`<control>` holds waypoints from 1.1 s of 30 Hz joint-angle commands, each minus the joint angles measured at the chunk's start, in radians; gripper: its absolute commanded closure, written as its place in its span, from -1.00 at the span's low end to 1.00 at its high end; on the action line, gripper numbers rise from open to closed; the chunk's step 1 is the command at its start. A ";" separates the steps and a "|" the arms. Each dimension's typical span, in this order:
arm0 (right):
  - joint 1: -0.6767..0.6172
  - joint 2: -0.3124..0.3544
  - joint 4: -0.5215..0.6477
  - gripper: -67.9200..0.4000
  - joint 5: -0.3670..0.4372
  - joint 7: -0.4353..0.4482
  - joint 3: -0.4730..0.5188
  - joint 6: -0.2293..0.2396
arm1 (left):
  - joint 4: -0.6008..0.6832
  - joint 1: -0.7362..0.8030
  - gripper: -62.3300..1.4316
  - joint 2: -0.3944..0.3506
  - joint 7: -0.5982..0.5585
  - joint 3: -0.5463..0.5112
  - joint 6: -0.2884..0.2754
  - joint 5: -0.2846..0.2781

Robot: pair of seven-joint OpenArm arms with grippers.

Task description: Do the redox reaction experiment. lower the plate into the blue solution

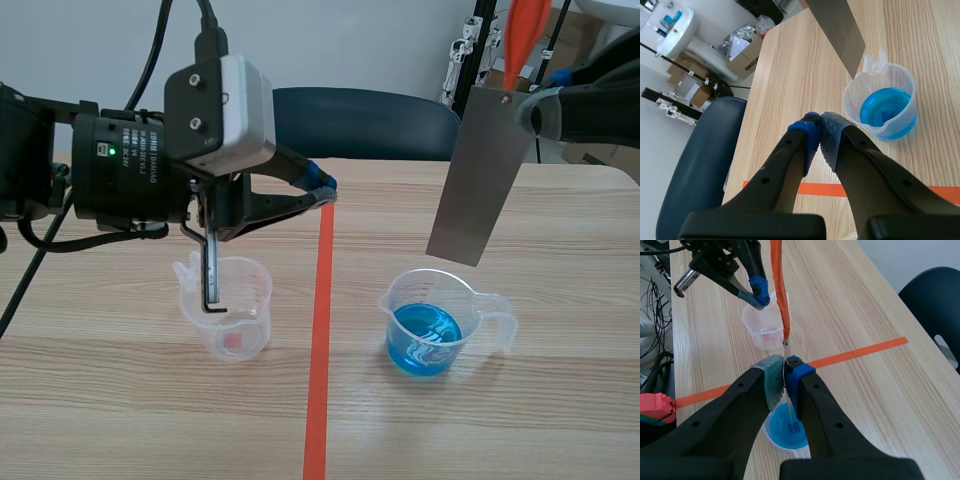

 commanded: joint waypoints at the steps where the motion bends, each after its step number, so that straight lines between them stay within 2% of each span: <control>1: 0.014 -0.005 -0.009 0.97 0.014 0.006 0.023 0.012 | 0.002 0.029 0.87 -0.011 -0.037 -0.038 0.010 -0.014; 7: 0.014 -0.027 -0.035 0.97 0.013 -0.002 0.023 0.012 | 0.002 0.133 0.87 -0.027 -0.067 -0.135 0.010 -0.014; 17: 0.014 -0.053 -0.042 0.97 -0.011 -0.021 0.023 0.012 | 0.000 0.399 0.87 -0.041 -0.153 -0.328 0.010 -0.009; 25: 0.009 -0.096 -0.064 0.97 -0.011 -0.060 0.029 0.012 | -0.071 0.630 0.87 -0.040 -0.309 -0.487 0.014 -0.006; 33: -0.004 -0.103 -0.068 0.97 -0.011 -0.100 0.066 0.012 | -0.236 0.779 0.87 -0.026 -0.520 -0.576 0.041 -0.006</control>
